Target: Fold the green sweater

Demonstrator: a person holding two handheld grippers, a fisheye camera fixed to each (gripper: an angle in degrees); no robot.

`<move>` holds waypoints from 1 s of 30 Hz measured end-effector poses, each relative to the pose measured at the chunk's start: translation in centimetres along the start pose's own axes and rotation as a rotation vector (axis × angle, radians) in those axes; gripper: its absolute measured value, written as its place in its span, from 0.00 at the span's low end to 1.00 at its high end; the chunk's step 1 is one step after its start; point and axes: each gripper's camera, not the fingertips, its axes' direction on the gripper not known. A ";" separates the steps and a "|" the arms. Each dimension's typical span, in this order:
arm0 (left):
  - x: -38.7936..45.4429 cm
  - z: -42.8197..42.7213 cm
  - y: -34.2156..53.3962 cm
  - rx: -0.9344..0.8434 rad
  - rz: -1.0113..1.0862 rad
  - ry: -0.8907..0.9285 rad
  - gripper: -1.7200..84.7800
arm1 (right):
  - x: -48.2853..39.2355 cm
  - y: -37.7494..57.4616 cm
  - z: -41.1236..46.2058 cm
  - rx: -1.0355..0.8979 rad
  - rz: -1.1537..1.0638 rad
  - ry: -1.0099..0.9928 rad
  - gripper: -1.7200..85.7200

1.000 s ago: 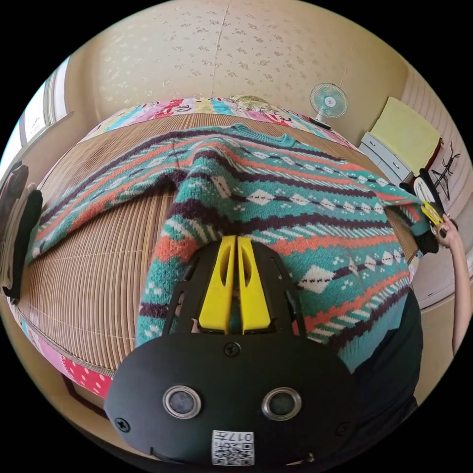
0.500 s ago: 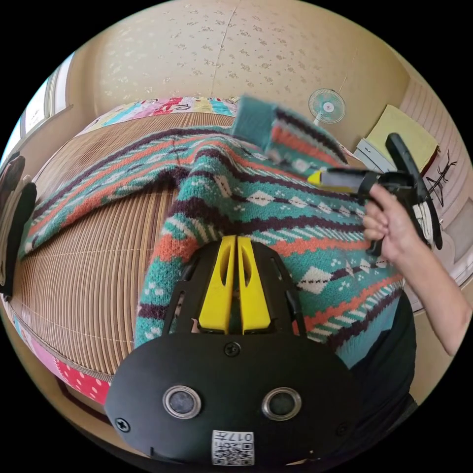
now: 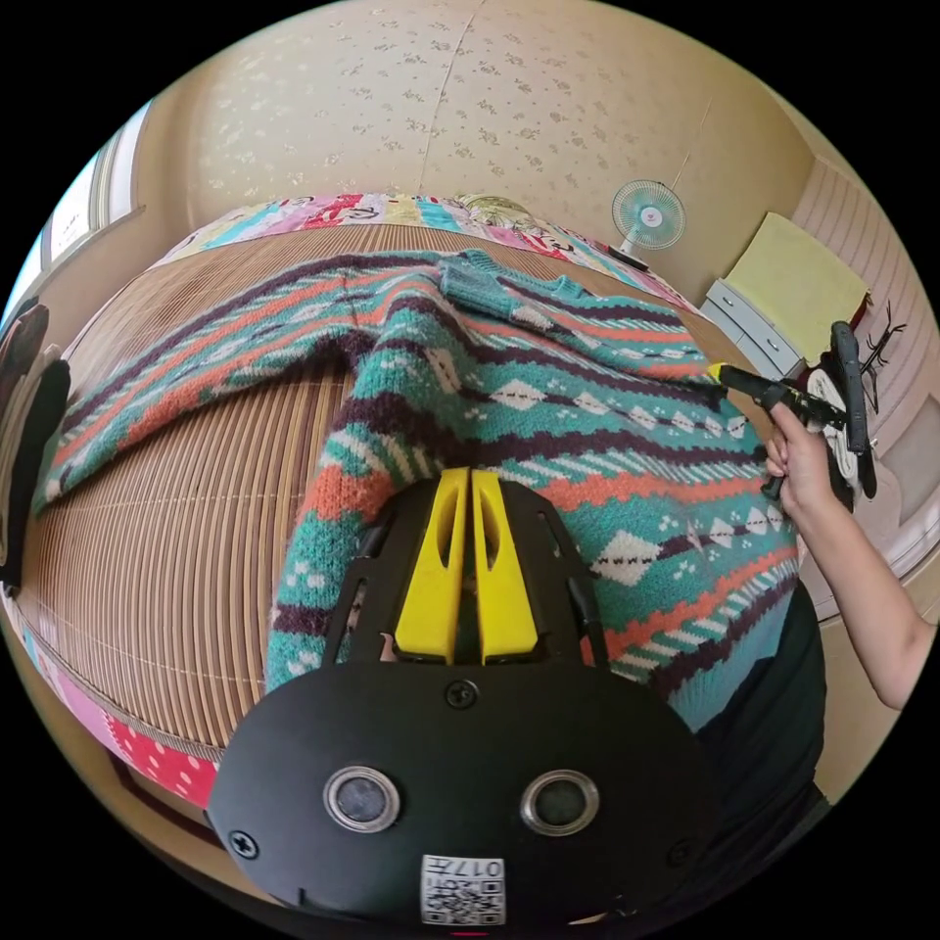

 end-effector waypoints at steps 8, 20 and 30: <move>1.0 0.3 0.3 0.001 0.007 -0.016 0.01 | -2.2 2.0 5.4 -0.151 -0.126 0.245 0.03; 2.1 0.6 0.7 0.002 0.006 -0.017 0.01 | 3.4 3.2 4.5 -0.105 -0.034 -0.012 0.02; 2.8 0.7 1.1 0.004 0.013 -0.037 0.01 | 11.4 5.5 3.8 -0.072 0.109 -0.369 0.02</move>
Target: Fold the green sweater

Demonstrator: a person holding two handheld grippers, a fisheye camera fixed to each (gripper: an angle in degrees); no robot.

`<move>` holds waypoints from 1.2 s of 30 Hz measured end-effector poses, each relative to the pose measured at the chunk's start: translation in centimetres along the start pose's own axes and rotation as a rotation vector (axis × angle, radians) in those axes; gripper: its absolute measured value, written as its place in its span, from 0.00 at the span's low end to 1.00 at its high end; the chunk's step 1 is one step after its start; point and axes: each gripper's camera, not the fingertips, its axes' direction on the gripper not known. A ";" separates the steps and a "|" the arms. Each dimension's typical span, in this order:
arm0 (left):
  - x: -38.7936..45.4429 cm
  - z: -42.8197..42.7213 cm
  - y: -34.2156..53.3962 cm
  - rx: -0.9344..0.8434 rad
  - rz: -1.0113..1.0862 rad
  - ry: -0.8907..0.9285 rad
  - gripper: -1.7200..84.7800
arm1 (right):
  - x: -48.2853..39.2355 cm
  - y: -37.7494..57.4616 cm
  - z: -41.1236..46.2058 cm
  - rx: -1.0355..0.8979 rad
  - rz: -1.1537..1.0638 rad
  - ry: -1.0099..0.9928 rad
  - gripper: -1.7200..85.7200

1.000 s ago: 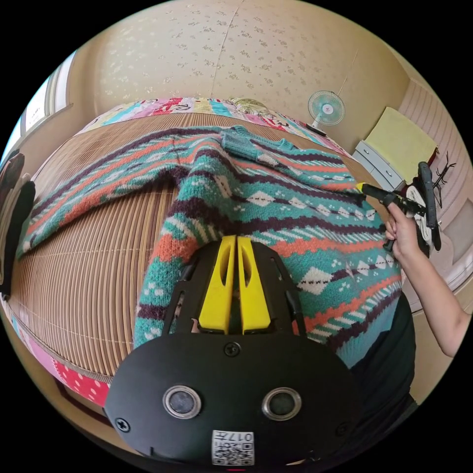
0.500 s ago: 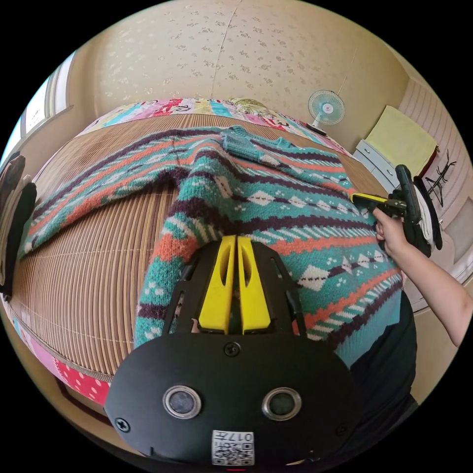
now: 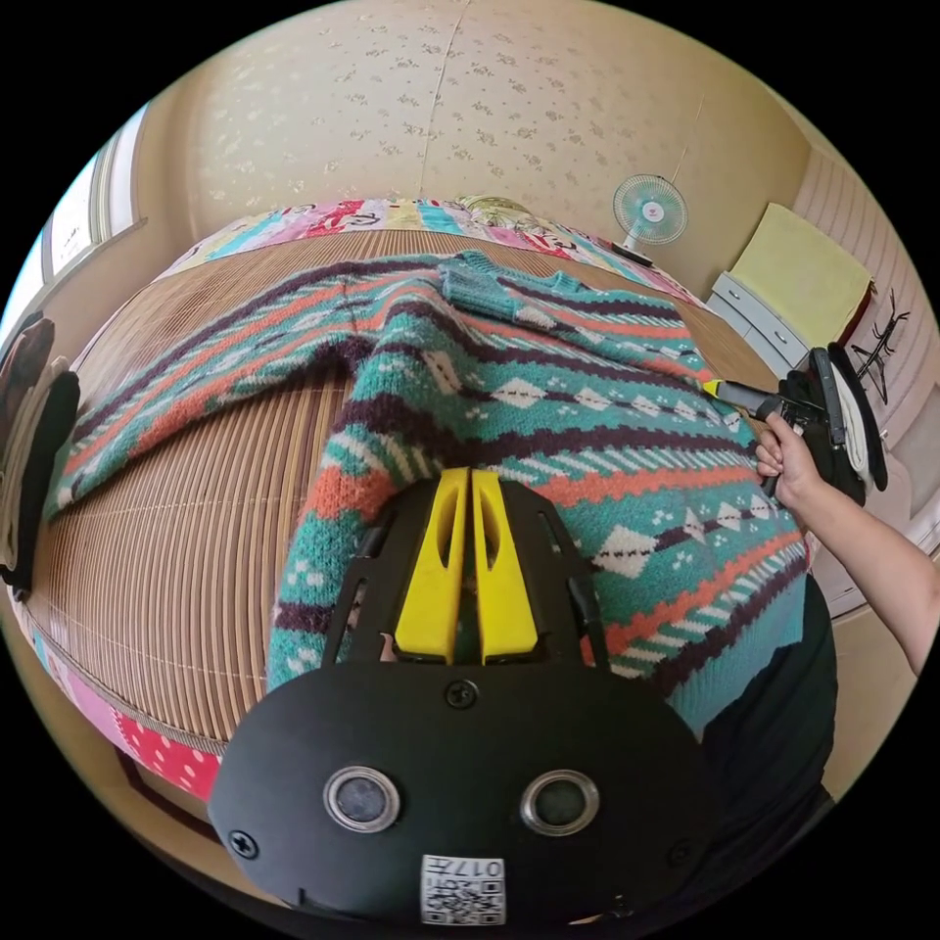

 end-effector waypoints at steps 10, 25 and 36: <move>-0.4 -0.2 0.3 0.000 0.003 -0.008 0.01 | 2.4 1.1 -1.7 0.012 0.003 -0.030 0.02; -2.6 -1.4 0.1 -0.019 0.014 -0.055 0.01 | 3.3 2.0 -3.0 0.017 -0.019 0.012 0.02; -25.5 -14.9 6.2 0.378 -0.710 0.331 0.15 | 3.6 2.5 -3.3 0.025 -0.037 0.018 0.02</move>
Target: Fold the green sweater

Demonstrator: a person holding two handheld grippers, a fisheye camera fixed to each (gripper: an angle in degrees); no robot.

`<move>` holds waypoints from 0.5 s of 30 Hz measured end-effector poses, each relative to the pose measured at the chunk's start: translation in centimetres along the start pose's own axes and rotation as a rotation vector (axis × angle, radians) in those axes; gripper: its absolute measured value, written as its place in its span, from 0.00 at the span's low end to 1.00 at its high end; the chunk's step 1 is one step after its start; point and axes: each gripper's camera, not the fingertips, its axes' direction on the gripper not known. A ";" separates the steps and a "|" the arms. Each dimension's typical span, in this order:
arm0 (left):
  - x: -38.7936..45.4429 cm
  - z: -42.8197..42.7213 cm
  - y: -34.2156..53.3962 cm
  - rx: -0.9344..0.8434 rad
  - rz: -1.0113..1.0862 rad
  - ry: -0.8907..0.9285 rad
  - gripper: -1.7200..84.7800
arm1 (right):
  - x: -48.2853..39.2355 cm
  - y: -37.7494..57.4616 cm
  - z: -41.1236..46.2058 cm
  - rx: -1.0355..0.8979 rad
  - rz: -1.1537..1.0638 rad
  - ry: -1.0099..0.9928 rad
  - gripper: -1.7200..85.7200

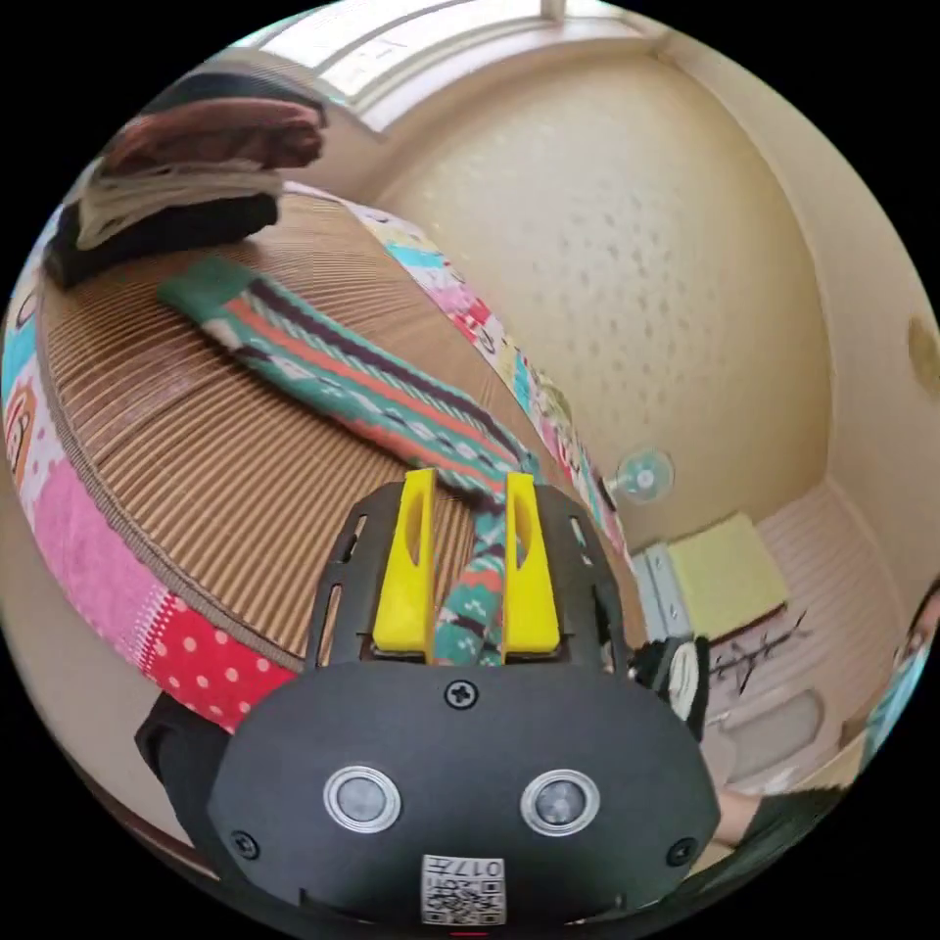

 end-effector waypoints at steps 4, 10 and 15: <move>-8.7 -1.4 -5.5 0.079 -0.343 0.044 0.23 | 0.0 0.1 -0.1 0.002 -0.003 -0.001 0.02; -13.6 2.3 -7.7 0.083 -0.638 0.048 0.20 | 0.0 0.1 -0.2 0.002 0.001 -0.008 0.03; -13.4 4.3 -9.3 0.088 -0.709 0.032 0.09 | -0.3 0.1 -0.1 0.006 0.000 -0.008 0.02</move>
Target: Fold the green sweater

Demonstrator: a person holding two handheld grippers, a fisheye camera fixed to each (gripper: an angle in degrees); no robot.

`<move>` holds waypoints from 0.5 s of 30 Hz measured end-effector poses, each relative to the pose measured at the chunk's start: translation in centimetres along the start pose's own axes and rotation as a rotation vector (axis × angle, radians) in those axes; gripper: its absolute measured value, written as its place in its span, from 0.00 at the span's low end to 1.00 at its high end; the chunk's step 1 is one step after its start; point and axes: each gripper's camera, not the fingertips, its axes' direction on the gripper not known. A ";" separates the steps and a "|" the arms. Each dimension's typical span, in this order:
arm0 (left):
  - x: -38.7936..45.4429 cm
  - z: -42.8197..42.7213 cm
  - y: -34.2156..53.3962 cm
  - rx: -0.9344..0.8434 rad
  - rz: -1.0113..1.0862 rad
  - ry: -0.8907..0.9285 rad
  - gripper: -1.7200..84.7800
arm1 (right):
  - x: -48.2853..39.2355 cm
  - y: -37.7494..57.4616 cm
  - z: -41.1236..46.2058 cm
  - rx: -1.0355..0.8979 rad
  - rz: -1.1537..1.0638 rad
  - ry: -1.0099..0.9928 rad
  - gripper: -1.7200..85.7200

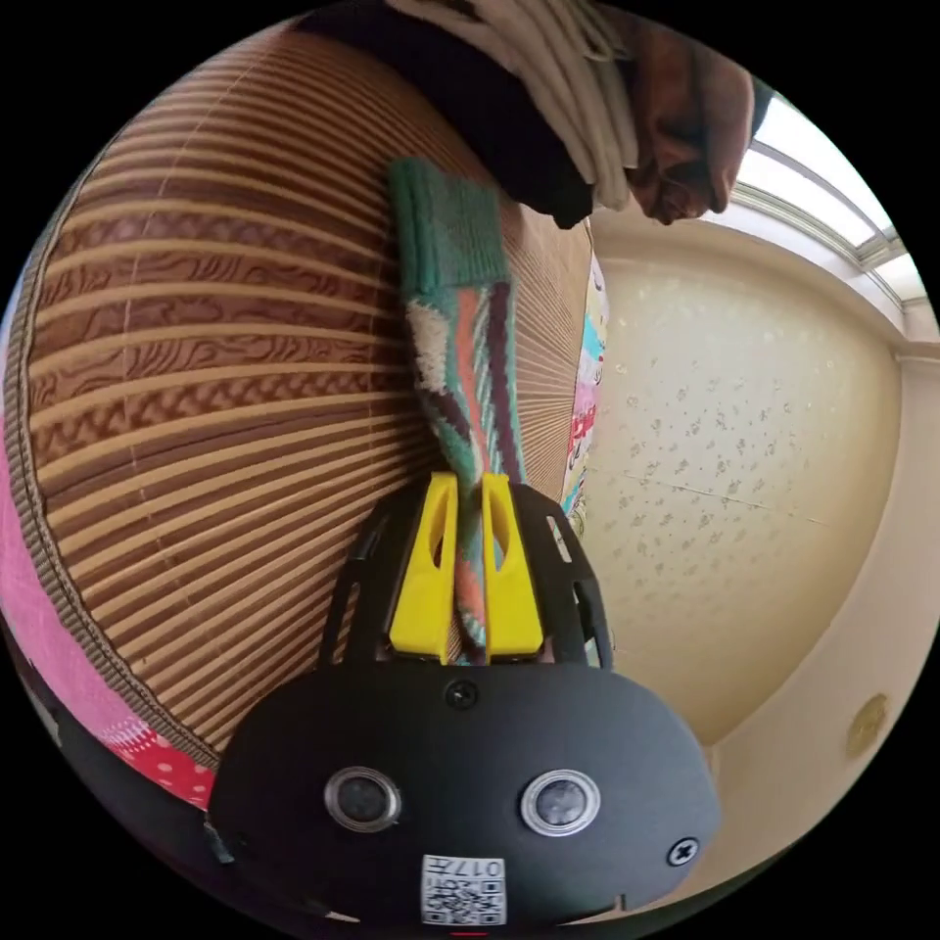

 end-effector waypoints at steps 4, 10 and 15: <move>11.1 0.9 4.5 0.058 0.232 0.000 0.07 | -0.1 0.0 0.2 0.002 0.001 -0.011 0.02; 31.7 9.1 28.4 0.044 1.193 -0.085 0.07 | -0.6 -0.1 0.4 0.008 0.000 -0.013 0.02; 27.5 24.6 48.0 -0.317 1.436 -0.175 0.10 | -1.0 -0.2 0.4 0.015 0.002 -0.021 0.02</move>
